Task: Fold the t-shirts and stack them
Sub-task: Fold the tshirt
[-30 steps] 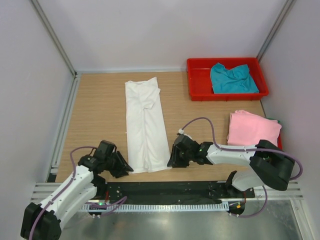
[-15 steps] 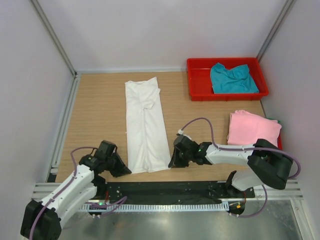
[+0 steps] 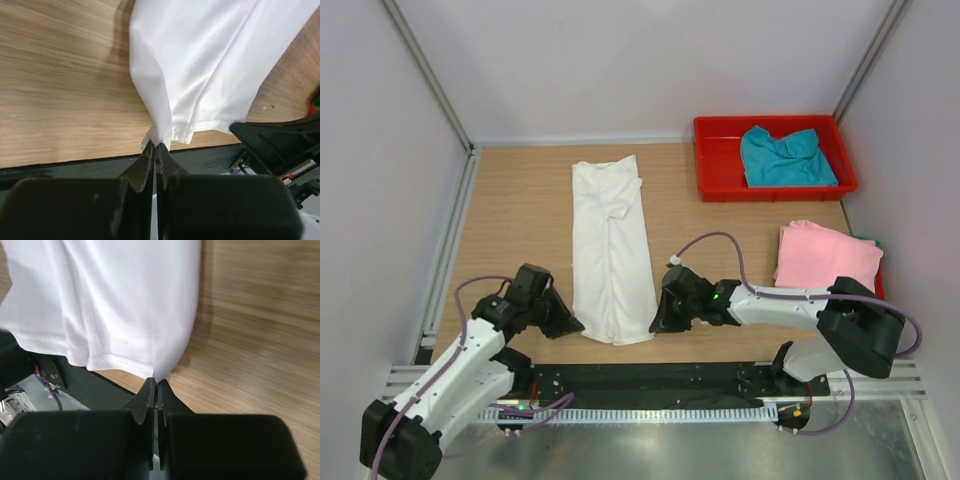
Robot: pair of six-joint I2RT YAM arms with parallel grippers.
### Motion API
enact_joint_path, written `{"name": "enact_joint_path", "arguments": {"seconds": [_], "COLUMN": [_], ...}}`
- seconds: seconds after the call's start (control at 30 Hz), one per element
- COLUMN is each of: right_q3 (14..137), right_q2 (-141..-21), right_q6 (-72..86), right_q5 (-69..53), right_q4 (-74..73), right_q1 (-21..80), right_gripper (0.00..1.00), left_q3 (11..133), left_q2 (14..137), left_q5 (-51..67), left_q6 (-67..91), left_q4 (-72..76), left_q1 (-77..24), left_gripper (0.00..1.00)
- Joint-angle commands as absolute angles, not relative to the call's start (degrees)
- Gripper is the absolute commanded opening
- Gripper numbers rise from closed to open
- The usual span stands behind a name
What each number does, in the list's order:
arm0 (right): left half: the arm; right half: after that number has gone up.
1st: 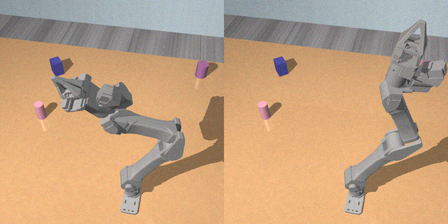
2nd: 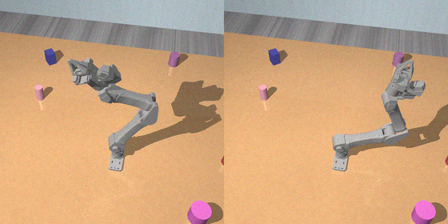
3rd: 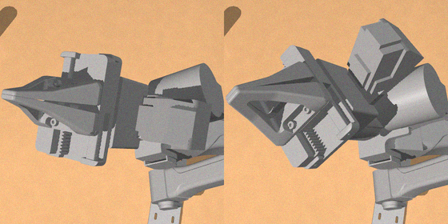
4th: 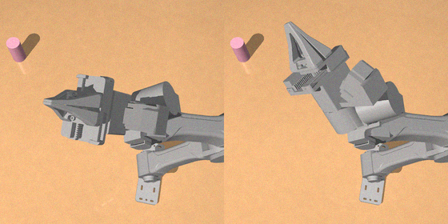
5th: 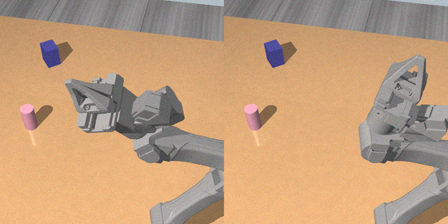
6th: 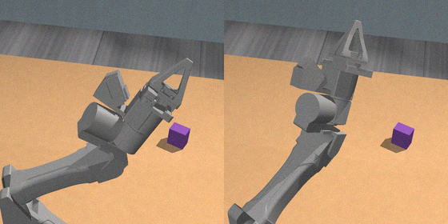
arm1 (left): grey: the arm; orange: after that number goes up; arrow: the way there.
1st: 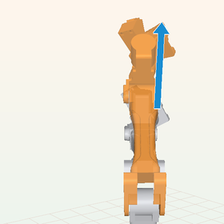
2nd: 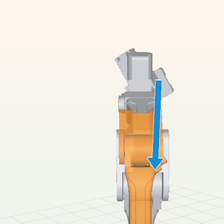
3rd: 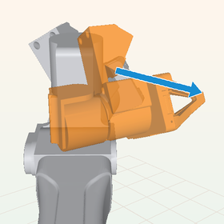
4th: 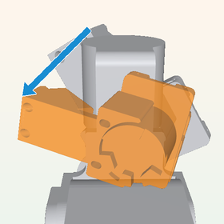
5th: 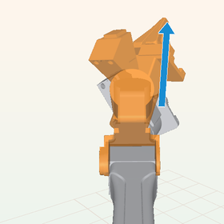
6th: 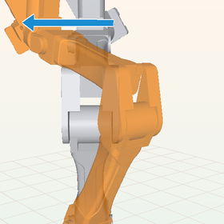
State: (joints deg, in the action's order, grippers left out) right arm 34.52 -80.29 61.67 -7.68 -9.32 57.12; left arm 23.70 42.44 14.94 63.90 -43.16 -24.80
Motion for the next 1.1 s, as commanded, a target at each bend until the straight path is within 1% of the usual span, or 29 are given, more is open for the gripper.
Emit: {"name": "enact_joint_path", "arguments": {"seconds": [0.0, 0.17, 0.3, 0.43, 0.57, 0.7, 0.87, 1.07], "right_q3": [39.54, 45.61, 48.42, 54.29, 60.98, 70.11, 76.54, 85.59], "right_q2": [-78.93, -81.81, -84.37, -86.83, -91.57, -98.34, -107.73, -114.42], "right_q6": [61.53, 56.09, 54.06, 50.64, 47.20, 44.48, 42.80, 42.10], "right_q5": [-7.39, -3.78, -6.67, -8.43, -10.80, -14.14, -16.78, -18.72], "right_q4": [-10.10, -14.93, -14.77, -15.99, -17.92, -20.82, -22.06, -23.37], "right_q1": [57.31, 55.64, 51.95, 47.82, 44.13, 40.88, 36.40, 33.05], "right_gripper": [0.01, 0.01, 0.01, 0.01, 0.01, 0.01, 0.01, 0.01], "left_q3": [30.21, 38.22, 43.41, 48.16, 53.59, 58.26, 62.40, 68.36], "left_q2": [43.77, 50.00, 55.80, 60.55, 65.99, 73.36, 81.28, 89.45], "left_q5": [12.40, 8.97, 7.65, 6.77, 9.04, 11.42, 15.73, 16.96], "left_q6": [61.70, 58.01, 55.02, 52.57, 50.63, 47.56, 44.74, 41.31], "left_q4": [-45.96, -47.11, -47.20, -46.59, -45.35, -43.95, -40.96, -40.34], "left_q1": [-24.96, -24.96, -24.96, -24.09, -20.93, -15.40, -10.99, -7.83], "left_gripper": [0.00, 0.00, 0.00, 0.00, 0.01, 0.00, 0.00, 0.00]}}
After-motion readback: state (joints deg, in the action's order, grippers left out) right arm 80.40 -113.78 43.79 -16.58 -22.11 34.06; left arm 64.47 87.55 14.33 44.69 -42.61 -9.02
